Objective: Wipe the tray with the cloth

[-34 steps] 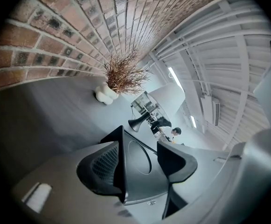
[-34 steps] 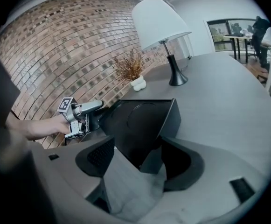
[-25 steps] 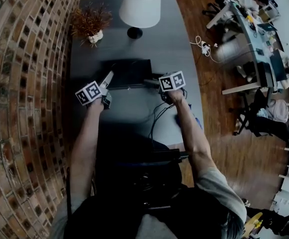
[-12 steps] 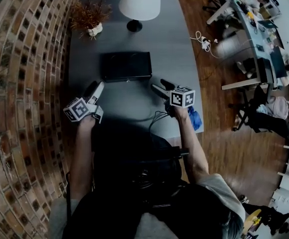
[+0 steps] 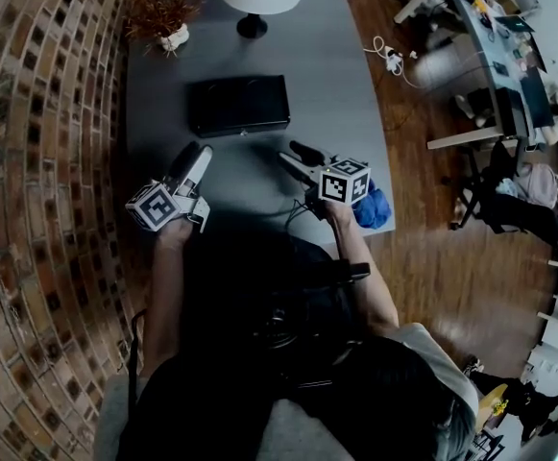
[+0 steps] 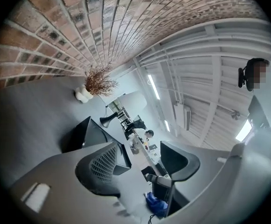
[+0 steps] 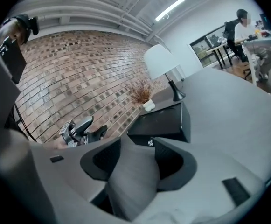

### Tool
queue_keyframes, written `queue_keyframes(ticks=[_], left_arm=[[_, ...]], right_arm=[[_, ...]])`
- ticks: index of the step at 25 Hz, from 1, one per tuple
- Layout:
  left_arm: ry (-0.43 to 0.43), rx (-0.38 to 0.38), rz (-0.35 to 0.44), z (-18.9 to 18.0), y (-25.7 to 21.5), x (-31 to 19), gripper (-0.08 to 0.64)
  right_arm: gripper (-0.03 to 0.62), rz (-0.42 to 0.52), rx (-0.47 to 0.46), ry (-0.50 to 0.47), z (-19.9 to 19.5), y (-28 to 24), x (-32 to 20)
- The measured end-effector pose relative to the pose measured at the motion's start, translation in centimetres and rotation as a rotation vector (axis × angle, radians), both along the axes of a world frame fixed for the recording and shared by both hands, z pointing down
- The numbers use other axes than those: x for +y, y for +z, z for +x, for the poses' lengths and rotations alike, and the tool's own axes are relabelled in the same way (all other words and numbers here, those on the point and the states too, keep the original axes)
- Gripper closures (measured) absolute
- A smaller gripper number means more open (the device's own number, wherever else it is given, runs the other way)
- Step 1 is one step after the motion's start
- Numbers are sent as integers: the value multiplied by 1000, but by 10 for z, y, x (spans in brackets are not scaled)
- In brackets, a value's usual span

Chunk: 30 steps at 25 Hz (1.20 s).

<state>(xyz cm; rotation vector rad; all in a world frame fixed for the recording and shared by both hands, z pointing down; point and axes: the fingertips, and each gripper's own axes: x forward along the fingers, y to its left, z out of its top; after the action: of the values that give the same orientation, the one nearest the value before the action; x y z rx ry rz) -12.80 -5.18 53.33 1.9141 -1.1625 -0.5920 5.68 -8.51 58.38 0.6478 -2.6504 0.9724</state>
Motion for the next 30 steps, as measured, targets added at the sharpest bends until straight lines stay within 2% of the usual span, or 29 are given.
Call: queue_keyframes(ticks=[6,9,20,30], left_arm=[[0,3,33,-3,-17,-2,271],[-1,0,41,-6,-20,-1,270],[44,-69,82,4,-37,-2,272],[92,-136,101,18,-52,2,272]], right_arm=[[365,54,-47,-35,-20,-35,2],[365,90,-40,-57,-27,-45,8],[371,146,31,-97,-38,-43,21],[371,158,26,-108,-37,-42,33]])
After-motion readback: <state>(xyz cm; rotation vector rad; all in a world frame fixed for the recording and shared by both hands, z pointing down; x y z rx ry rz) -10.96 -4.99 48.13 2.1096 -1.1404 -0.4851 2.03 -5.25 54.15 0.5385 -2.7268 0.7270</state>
